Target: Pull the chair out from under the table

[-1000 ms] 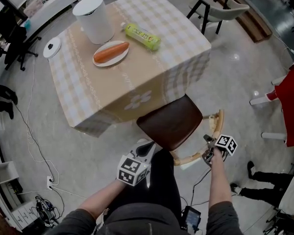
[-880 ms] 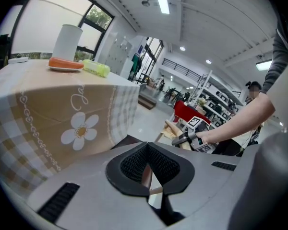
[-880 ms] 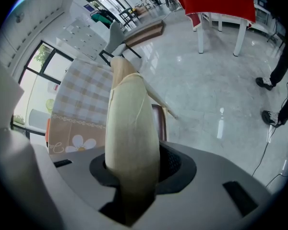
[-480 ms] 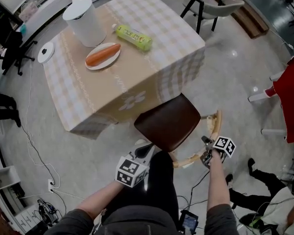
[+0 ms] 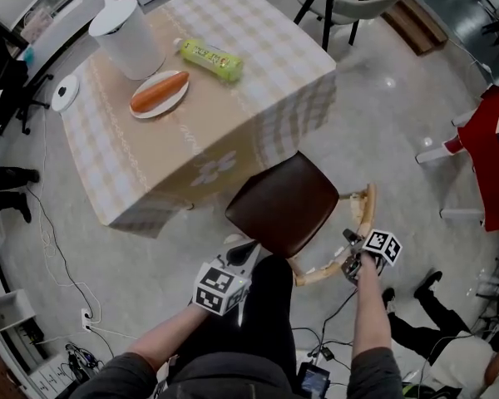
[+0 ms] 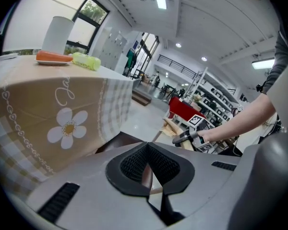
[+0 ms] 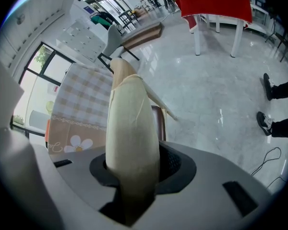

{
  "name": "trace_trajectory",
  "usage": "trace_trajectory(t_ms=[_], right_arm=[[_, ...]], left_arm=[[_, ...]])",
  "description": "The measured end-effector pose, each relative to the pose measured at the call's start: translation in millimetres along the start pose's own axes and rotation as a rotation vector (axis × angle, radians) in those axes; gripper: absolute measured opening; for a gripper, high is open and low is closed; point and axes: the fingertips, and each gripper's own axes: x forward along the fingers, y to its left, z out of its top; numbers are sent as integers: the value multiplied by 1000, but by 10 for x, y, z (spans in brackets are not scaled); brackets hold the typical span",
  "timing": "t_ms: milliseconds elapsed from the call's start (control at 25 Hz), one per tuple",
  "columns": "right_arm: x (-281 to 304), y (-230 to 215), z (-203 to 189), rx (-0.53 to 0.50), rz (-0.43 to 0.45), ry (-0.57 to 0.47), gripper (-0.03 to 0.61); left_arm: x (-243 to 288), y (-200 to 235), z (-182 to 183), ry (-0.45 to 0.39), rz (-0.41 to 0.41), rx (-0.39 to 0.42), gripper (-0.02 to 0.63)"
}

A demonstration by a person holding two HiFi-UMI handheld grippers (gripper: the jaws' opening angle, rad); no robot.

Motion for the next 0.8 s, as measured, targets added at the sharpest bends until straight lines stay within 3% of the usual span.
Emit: trace_trajectory(t_ms=[800], right_arm=[[-207, -426, -44, 34, -24, -38, 132]], left_arm=[[74, -129, -137, 37, -37, 24, 9]])
